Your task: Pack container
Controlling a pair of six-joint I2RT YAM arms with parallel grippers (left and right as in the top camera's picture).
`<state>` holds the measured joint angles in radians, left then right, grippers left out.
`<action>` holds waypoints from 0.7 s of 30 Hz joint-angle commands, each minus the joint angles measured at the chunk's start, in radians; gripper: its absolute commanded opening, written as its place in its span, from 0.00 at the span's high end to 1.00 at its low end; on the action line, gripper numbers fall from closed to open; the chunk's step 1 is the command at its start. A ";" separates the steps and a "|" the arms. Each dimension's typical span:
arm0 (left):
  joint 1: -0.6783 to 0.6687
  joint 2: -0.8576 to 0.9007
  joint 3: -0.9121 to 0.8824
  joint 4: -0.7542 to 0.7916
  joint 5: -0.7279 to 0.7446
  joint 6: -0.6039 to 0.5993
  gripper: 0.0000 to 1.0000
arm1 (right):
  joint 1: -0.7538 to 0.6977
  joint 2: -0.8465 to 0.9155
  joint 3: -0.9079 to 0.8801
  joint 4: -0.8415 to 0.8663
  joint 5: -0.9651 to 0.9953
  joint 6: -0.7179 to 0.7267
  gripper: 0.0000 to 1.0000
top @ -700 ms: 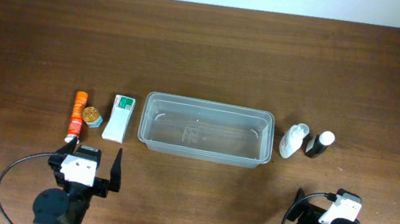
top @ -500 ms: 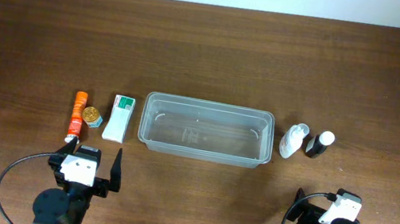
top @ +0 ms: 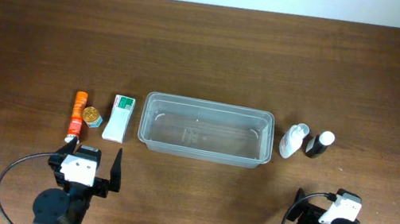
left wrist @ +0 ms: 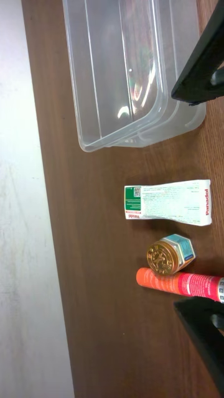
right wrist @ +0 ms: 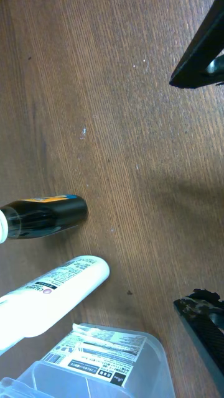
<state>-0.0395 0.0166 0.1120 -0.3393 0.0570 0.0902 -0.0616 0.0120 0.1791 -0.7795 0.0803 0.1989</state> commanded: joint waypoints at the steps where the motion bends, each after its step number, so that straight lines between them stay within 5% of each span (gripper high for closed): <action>1: -0.006 -0.010 -0.008 0.005 0.018 0.016 0.01 | 0.008 -0.008 -0.008 0.000 -0.002 -0.005 0.02; 14: -0.006 -0.010 -0.008 0.005 0.018 0.016 0.01 | 0.008 -0.008 -0.008 0.104 -0.011 0.003 0.02; 21: -0.006 -0.010 -0.008 0.005 0.018 0.016 0.00 | 0.008 -0.008 -0.008 0.215 -0.229 0.163 0.02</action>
<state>-0.0395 0.0166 0.1120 -0.3389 0.0570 0.0902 -0.0616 0.0120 0.1772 -0.5751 -0.0483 0.2970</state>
